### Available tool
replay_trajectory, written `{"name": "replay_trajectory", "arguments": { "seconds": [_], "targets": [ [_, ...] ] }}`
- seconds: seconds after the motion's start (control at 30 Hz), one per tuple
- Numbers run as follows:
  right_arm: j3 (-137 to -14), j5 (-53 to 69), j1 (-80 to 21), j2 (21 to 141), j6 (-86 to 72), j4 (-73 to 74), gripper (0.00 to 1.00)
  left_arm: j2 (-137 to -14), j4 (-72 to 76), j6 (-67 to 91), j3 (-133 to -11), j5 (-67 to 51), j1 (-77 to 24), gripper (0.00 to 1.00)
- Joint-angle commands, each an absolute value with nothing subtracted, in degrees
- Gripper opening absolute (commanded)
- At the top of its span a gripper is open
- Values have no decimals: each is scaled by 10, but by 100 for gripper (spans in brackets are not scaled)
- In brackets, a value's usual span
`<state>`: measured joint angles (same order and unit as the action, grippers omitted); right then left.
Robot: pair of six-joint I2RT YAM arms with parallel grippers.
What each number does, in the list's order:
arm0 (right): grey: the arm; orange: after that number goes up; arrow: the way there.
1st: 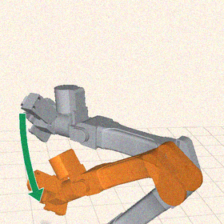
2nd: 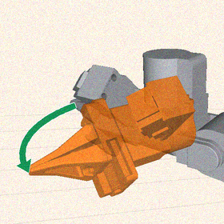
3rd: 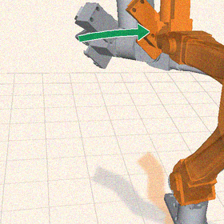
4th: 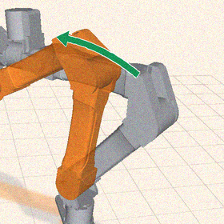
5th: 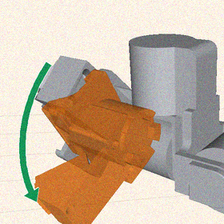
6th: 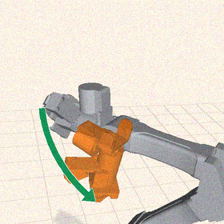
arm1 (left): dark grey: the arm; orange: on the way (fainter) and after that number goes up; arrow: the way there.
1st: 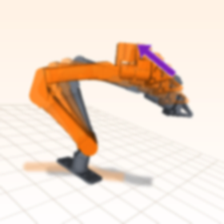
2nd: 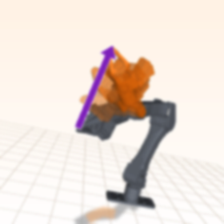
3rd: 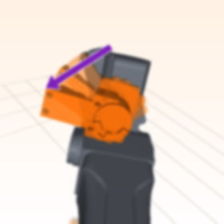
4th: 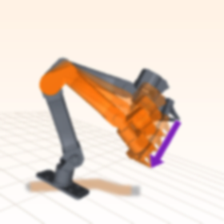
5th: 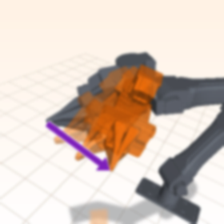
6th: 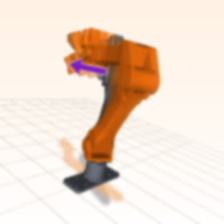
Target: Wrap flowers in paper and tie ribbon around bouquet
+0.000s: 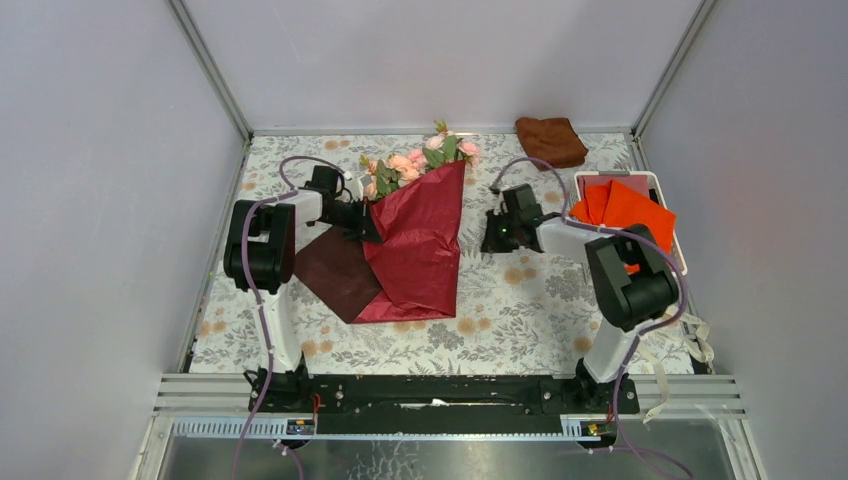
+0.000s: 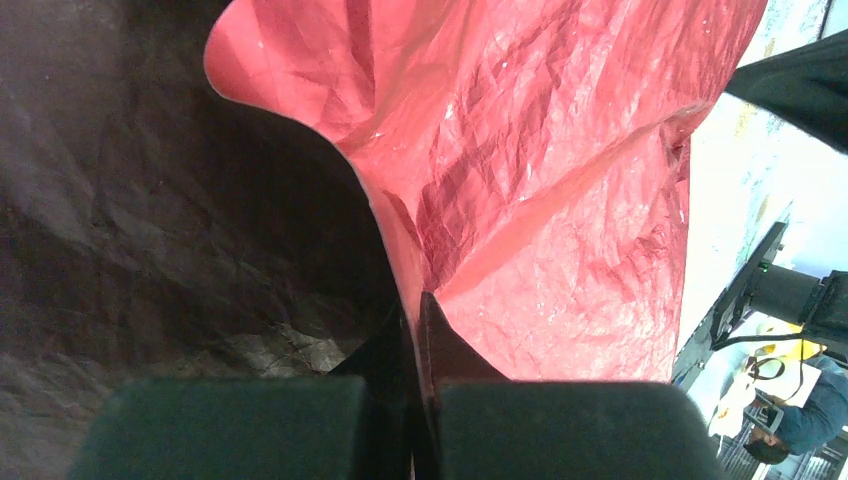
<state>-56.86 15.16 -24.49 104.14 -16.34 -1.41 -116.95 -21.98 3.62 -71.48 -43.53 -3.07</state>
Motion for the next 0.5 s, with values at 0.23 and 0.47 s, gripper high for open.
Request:
{"name": "replay_trajectory", "arguments": {
  "seconds": [0.23,0.47],
  "targets": [
    [-495,272,-223,947,-219,-103,50,-1185,-220,14,-708,-395,-31,0],
    [-507,343,-232,1054,-289,-185,56,-1177,-223,5,-702,-388,-30,0]
  ]
}}
